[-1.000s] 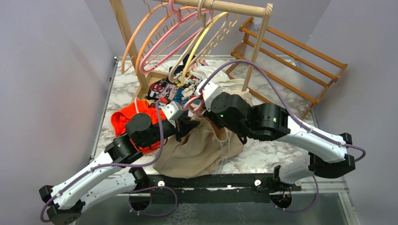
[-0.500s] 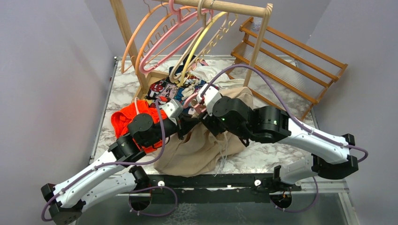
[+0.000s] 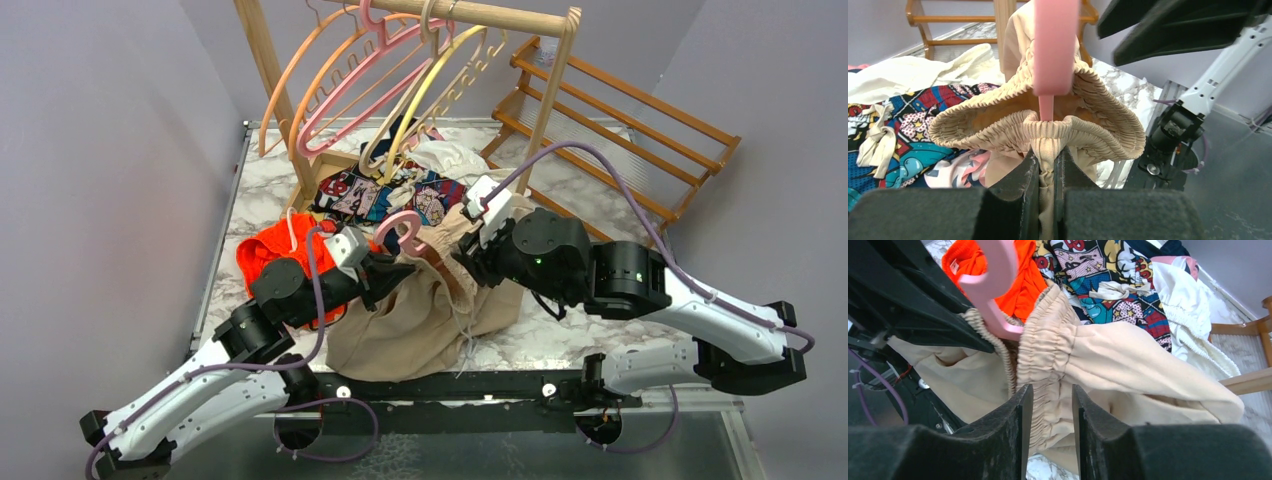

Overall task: Place the shorts on the hanger
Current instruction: Hang the shorts on the hanger.

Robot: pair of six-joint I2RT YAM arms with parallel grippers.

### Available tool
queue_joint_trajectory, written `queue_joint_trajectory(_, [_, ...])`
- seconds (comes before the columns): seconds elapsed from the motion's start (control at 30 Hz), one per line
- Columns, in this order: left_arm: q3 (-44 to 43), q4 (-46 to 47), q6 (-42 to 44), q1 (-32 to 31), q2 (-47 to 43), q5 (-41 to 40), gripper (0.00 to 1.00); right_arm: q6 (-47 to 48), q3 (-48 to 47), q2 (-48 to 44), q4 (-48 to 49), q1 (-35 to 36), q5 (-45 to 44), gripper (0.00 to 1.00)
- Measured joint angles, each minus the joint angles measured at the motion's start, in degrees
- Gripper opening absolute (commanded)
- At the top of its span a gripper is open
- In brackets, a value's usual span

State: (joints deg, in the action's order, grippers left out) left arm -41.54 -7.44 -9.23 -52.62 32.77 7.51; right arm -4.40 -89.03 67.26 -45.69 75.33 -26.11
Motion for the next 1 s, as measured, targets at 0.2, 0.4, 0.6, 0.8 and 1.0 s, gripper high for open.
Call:
queue_joint_trajectory(0.2, [-0.02,-2.97,0.11,0.00,-3.48,4.17,0.00,1.38,2.10,-0.17,3.10,0.00,1.07,0.29])
queue_joint_trajectory(0.4, [-0.24,-6.43,0.72,0.00,-3.76,7.96,0.00,1.70,2.12,-0.11,5.92,0.00,2.08,0.26])
queue_joint_trajectory(0.6, [-1.86,-8.15,1.64,-0.02,-3.06,10.16,0.00,1.25,2.10,3.43,5.92,0.00,3.32,0.28])
queue_joint_trajectory(0.8, [-3.28,-9.33,3.15,0.00,-1.49,13.68,0.00,1.49,2.60,2.51,6.23,0.00,4.87,0.46])
queue_joint_trajectory(1.0, [-6.12,-12.15,4.55,0.00,-0.20,19.45,0.00,5.16,2.99,-5.16,6.58,0.00,14.84,0.60])
